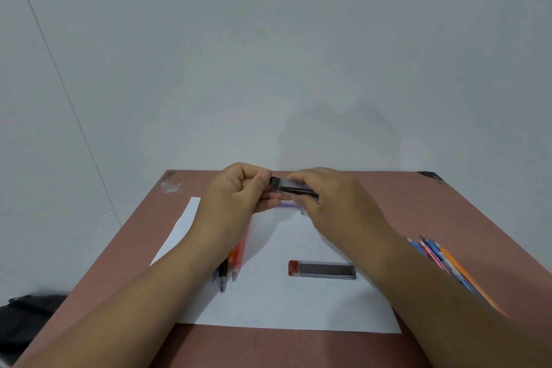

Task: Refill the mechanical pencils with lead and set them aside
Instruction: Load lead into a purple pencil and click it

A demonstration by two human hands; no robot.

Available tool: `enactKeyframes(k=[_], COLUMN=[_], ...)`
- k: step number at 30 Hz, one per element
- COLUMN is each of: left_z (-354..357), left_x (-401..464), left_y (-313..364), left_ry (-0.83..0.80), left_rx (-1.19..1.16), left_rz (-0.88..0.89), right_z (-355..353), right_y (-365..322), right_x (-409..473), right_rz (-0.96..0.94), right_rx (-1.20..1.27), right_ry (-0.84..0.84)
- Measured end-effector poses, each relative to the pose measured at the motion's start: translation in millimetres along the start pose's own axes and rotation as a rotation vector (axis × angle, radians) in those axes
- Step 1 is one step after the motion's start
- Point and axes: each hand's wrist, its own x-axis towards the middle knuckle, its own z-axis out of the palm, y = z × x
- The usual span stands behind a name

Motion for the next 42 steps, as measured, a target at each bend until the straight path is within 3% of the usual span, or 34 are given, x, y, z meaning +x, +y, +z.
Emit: enactKeyframes(k=[8,12,21,25,29,33,38,42], left_z=[-3,-3,-2,-4,-5,-6,-8,-11], left_x=[1,1,-2,-1,2,2,2,-1], left_y=[-7,-3,0,1,0,-1,1,7], left_ry=[-0.115,-0.124,-0.16,-0.181,-0.184,-0.195,-0.179,-0.211], left_rx=[-0.089,-0.175,-0.138,-0.182,-0.241,-0.272,-0.349,-0.444], left_rz=[-0.173,-0.194,-0.191,-0.233,-0.27,-0.277,-0.324,-0.367], right_z=[-3,-5,-7,-4,-4,-3,-10,-14], right_y=[11,10,5,16,9,17,8,12], right_x=[1,2,1,3,2,3,4,12], right_rz=[-0.217,-0.231,-0.246,-0.356,-0.217,-0.345,-0.218,-0.338], right_rx=[-0.177,-0.216,-0.193,-0.222,-0.12,-0.163,-0.186,-0.253], right_ry=[0.202,0.249,0.321,0.285,0.282,0.266,0.276,0.175])
